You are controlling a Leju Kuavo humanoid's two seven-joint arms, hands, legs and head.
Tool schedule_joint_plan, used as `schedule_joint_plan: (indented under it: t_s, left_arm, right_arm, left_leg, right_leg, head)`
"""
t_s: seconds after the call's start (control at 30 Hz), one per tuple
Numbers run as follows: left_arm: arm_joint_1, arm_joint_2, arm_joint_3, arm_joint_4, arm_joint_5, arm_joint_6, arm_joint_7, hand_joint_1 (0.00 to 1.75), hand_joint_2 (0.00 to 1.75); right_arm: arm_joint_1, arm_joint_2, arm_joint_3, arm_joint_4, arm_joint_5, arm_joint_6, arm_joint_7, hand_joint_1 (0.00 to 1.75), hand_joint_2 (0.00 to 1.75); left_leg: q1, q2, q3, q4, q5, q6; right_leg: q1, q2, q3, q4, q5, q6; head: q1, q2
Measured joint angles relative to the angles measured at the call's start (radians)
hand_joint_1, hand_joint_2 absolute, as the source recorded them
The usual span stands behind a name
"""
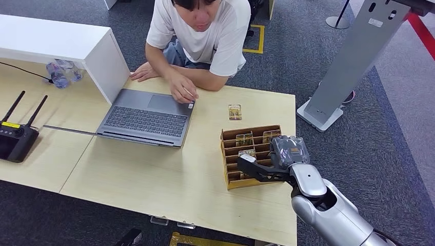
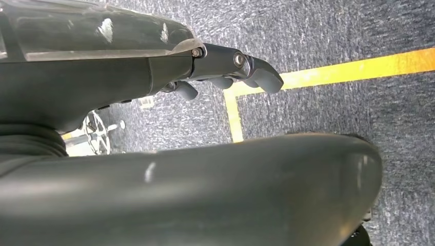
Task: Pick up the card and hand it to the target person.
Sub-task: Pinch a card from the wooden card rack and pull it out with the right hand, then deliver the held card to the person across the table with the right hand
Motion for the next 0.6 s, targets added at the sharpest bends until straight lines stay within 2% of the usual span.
schedule_joint_plan:
  t_s: [0.3,0.6]
  left_arm:
    - [0.001,0.002,0.000,0.000,0.007,0.005,-0.003,0.00,0.00]
    - [0.002,0.002,0.000,0.000,0.009,0.006,-0.003,0.00,0.00]
  right_arm:
    - [-0.003,-0.008,-0.007,-0.041,-0.003,-0.003,0.023,1.75,1.75]
    - [-0.062,-0.061,-0.067,-0.263,0.054,-0.015,0.085,1.75,1.75]
  left_leg:
    - [0.000,0.000,0.000,0.000,0.000,0.000]
    - [0.000,0.000,0.000,0.000,0.000,0.000]
  right_leg:
    - [0.000,0.000,0.000,0.000,0.000,0.000]
    - [0.000,0.000,0.000,0.000,0.000,0.000]
  head:
    - [0.000,0.000]
    - [0.000,0.000]
